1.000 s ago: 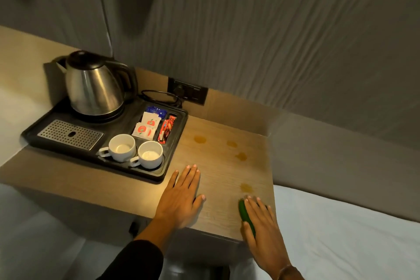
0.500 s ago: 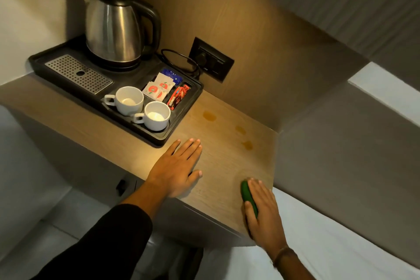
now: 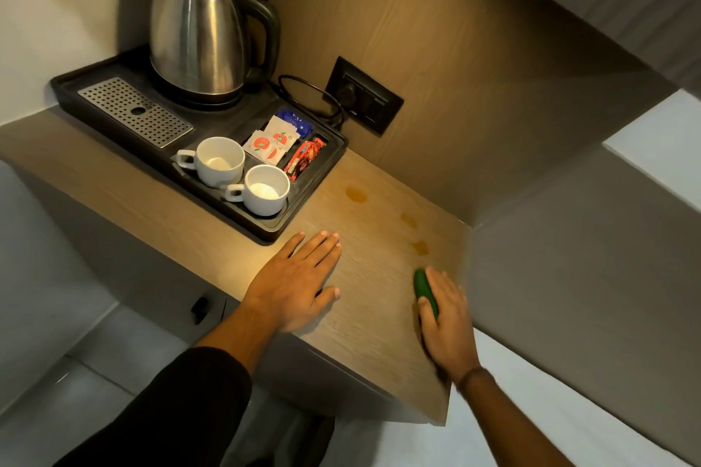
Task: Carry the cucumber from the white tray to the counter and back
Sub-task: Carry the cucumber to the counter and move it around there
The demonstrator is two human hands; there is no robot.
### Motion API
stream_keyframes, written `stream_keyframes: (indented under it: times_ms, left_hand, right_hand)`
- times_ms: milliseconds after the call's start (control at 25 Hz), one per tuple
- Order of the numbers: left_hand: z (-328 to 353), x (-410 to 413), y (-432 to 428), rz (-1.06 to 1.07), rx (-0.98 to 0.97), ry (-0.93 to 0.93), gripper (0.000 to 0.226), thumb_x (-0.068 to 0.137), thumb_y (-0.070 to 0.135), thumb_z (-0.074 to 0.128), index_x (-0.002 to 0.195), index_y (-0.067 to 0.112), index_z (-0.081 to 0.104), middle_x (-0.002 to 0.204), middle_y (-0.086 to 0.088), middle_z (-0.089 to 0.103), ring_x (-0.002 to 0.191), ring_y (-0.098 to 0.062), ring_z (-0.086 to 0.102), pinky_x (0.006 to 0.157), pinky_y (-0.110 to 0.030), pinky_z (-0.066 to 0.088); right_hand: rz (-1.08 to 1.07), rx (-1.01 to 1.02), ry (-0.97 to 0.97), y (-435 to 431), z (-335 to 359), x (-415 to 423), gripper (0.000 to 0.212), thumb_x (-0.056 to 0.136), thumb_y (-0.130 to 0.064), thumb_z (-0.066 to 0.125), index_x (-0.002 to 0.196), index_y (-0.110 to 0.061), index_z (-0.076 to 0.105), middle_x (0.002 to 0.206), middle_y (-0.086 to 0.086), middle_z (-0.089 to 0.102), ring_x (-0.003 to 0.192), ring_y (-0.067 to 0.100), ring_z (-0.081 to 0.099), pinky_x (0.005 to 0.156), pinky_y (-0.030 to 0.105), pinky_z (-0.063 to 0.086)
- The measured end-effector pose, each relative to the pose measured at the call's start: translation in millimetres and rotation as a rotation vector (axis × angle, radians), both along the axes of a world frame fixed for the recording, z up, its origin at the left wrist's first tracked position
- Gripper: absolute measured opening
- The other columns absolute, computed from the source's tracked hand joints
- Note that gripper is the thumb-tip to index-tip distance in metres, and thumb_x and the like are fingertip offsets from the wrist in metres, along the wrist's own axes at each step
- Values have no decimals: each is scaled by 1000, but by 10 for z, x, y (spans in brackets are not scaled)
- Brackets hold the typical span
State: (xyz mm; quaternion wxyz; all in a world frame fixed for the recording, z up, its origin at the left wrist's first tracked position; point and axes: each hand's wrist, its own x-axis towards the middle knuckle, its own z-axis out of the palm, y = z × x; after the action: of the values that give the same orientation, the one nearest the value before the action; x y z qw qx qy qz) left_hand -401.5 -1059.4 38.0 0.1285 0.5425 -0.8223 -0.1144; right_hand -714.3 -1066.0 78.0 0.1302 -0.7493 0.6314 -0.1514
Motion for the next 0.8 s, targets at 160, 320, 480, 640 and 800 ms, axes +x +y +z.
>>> stream_keyframes:
  times_ms: [160,320,480,640,800]
  left_hand:
    - [-1,5,-4,3,12,13,76,105,62,23,165,19,5,176,-2,2,160,-19,-5,130,-47,-2]
    - [-45,-10,-7,15,5,24,77,104,63,22,165,19,5,176,-2,3,160,-18,-5,130,-47,-1]
    - [-33,-8,-24,3,0,13,77,105,63,23,165,19,3,176,-2,1,160,-18,-6,130,-47,-1]
    - [-33,-12,-12,16,4,34,76,104,63,23,165,20,5,176,-1,4,160,-17,-4,130,-46,-2]
    - [-42,-13,-6,13,-10,40,76,104,62,24,165,20,6,176,-1,4,160,-17,-4,131,-49,4]
  right_hand:
    - [96,18,17,-266,-12,245,54,108,-31,43,160,-23,32,167,-1,34,157,16,21,129,48,14]
    - [207,-2,44,-45,-108,-294,54,107,-41,41,160,-33,32,166,-8,35,156,12,25,128,50,21]
    - [-140,42,-7,-768,39,56,53,107,-20,51,158,-15,37,165,8,38,156,26,25,128,52,16]
    - [275,10,62,-469,-76,-146,56,105,-33,43,160,-31,30,168,-8,32,156,9,21,130,39,11]
    - [-48,14,21,-910,-12,-229,54,106,-25,50,158,-21,37,164,5,40,154,24,29,128,49,21]
